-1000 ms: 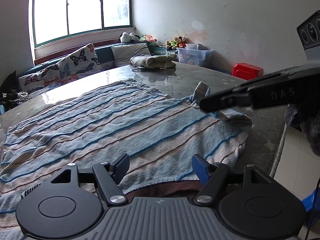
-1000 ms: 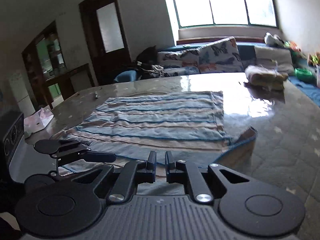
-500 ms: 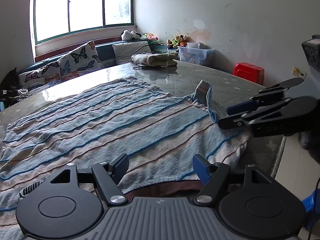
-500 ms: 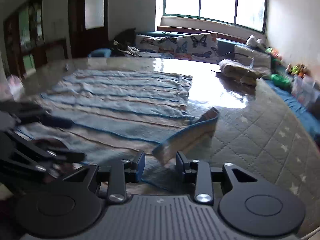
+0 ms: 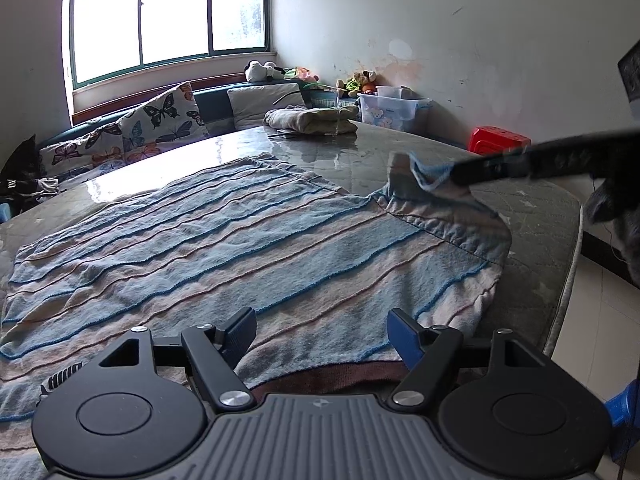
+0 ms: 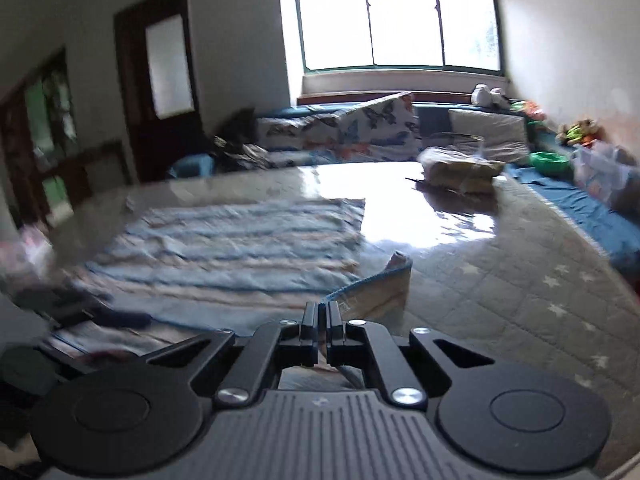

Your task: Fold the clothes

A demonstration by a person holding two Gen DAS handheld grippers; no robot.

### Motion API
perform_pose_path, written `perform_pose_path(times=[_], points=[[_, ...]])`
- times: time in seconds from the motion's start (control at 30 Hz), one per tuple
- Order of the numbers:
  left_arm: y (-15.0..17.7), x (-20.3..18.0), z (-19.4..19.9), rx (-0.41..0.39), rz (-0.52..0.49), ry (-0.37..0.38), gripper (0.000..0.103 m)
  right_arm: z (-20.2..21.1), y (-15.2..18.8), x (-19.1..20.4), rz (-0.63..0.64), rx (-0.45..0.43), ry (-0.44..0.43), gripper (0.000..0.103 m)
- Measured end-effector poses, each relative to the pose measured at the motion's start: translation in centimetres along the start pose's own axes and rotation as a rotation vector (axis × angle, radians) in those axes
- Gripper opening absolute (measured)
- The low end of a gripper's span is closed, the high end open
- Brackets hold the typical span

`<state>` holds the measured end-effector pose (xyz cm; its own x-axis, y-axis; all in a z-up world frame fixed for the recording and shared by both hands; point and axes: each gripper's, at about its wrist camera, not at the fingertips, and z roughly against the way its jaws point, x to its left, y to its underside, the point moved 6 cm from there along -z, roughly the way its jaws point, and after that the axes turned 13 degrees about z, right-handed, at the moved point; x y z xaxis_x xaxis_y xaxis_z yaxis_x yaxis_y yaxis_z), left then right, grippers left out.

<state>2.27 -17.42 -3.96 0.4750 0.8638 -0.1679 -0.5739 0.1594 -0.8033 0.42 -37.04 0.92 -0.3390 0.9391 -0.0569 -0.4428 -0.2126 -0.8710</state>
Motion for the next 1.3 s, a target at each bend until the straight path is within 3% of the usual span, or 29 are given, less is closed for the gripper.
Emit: perform_pose_path(times=[0.1, 0.27, 0.37, 0.5, 0.63, 0.73, 0.93, 1.07, 1.17, 1.3], points=[[0.0, 0.1, 0.0, 0.0, 0.003, -0.004, 0.075, 0.0, -1.0, 1.5, -0.001, -0.029, -0.086, 0.003], [-0.2, 0.3, 0.2, -0.007, 0.005, -0.01, 0.075, -1.7, -1.1, 3.4, -0.033, -0.005, -0.229, 0.007], [-0.5, 0.4, 0.3, -0.011, 0.006, -0.015, 0.077, -1.4, -1.4, 3.2, -0.049, -0.019, -0.252, 0.009], [-1.1, 0.3, 0.1, -0.021, 0.012, -0.017, 0.077, -2.0, -1.5, 1.4, -0.036, 0.013, -0.19, 0.009], [-1.7, -0.2, -0.2, -0.034, 0.006, -0.015, 0.077, -4.7, -1.0, -0.7, 0.027, 0.098, -0.093, 0.009], [-2.0, -0.8, -0.4, -0.026, -0.001, 0.012, 0.074, -6.9, -1.0, -1.4, 0.076, 0.125, -0.069, 0.009], [-1.2, -2.1, -1.1, 0.028, -0.017, 0.071, 0.047, -10.4, -1.2, -1.4, 0.149, 0.157, -0.067, 0.009], [-0.7, -2.5, -1.4, 0.055, -0.022, 0.097, 0.043, -11.6, -0.4, -2.2, 0.123, 0.18, -0.065, 0.009], [-0.5, -2.9, -1.6, 0.064, -0.033, 0.12, 0.032, -11.4, -0.2, -2.2, 0.126, 0.18, -0.068, 0.009], [-0.2, -3.7, -1.7, 0.064, -0.06, 0.14, 0.01, -11.4, 0.0, -2.1, 0.148, 0.191, -0.071, 0.011]])
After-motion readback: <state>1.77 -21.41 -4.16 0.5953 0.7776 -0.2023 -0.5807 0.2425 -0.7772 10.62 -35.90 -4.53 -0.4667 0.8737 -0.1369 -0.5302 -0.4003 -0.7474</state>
